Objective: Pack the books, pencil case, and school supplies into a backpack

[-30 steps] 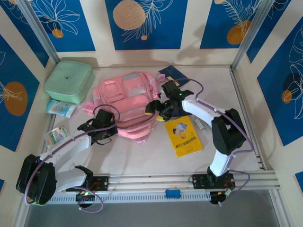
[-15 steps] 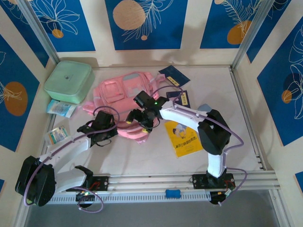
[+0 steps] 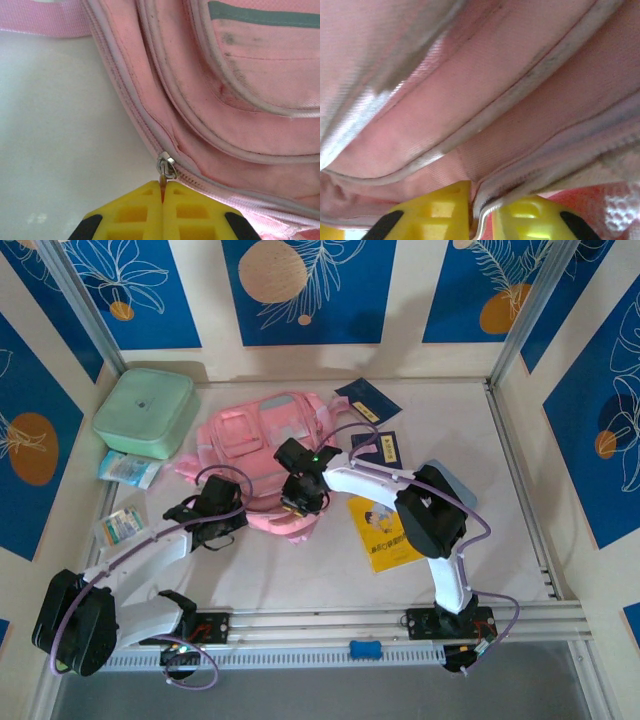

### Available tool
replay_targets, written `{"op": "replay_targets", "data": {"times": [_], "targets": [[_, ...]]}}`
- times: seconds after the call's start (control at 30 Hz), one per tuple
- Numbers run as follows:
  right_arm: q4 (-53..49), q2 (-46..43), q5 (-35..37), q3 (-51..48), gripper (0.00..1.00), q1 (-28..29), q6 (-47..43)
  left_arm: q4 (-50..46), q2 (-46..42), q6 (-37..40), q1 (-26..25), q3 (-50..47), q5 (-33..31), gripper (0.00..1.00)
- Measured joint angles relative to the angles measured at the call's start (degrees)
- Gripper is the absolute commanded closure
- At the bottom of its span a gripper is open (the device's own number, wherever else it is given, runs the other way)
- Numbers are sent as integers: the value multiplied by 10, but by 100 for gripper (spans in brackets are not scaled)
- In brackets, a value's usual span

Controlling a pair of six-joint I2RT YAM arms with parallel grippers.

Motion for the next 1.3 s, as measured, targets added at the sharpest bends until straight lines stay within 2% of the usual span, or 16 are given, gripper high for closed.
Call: {"op": "replay_targets", "data": {"times": [0.03,0.07,0.23,0.67,0.8,1.1,1.13,1.17,1.23,1.27,1.3], "targets": [[1,0,0,-4,99,-1,-2,0,0,0,0,0,-4,100],[3,-1,1,-8,100,-1,-3,0,1,2,0,0,-8,100],[21,-21,1,-32,100,-2,-19,1,19,15,7,9,-24,100],[34,-65,0,-70,100,8,-42,19,131,72,135,91,-9,100],[40,-80,2,-84,100,20,-33,19,168,87,160,120,-7,100],[48,-80,11,-76,100,72,2,13,178,111,188,130,-3,100],[48,-80,10,-76,95,75,1,13,178,112,189,130,1,100],[47,-80,10,-76,88,75,1,13,176,115,189,130,5,92],[46,-81,11,-76,69,77,-4,9,171,122,190,130,13,70],[43,-83,15,-76,59,77,-11,4,165,126,190,130,17,64],[39,-88,19,-76,53,78,-20,-1,157,127,190,130,21,60]]}}
